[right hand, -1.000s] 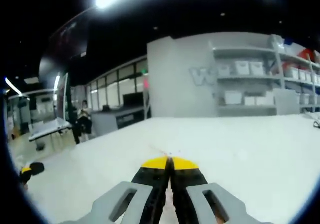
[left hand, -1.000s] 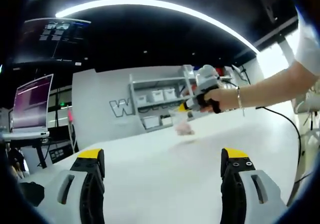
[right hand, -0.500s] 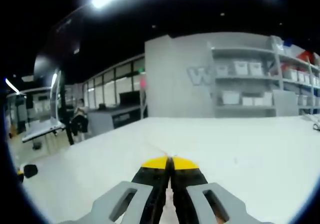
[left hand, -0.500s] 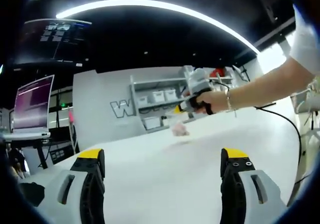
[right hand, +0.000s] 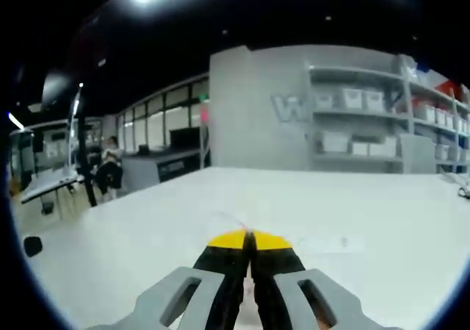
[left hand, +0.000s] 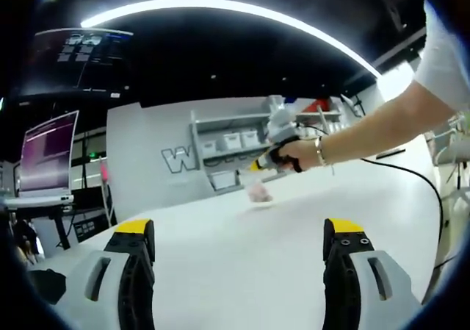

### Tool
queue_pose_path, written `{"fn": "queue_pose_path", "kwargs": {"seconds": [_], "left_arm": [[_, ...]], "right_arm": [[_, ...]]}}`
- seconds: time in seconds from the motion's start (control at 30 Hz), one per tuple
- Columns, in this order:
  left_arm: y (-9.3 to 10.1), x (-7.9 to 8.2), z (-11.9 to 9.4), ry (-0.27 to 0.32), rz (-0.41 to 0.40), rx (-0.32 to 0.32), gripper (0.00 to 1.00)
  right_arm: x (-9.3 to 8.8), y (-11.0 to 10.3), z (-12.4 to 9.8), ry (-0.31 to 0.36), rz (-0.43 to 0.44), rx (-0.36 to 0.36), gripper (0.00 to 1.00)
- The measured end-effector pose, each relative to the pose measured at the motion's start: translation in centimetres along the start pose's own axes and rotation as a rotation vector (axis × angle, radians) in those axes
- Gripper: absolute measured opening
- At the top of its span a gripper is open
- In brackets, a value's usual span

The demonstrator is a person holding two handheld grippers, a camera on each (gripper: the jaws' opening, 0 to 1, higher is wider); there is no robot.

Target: Open the resealable bag by pulling the two sides of the seal apart until the entire bag opening is separated and visibly accessible.

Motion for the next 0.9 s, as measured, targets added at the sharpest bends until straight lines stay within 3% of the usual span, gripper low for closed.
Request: {"fn": "queue_pose_path", "kwargs": {"seconds": [0.9], "left_arm": [[0.0, 0.2, 0.1, 0.006, -0.002, 0.005, 0.93]], "right_arm": [[-1.1, 0.7, 3.3, -0.009, -0.085, -0.046, 0.00]]}}
Point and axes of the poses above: the point that each gripper's makers call its tool centre point, and the gripper's own axes: z roughly forward along the fingers, y roughly to its right, x roughly out of its top, the point moved 2 cm from there along -z, roughly backward along the fingers, and after that the axes turned 12 degrees about y, right-handed, at the moved point
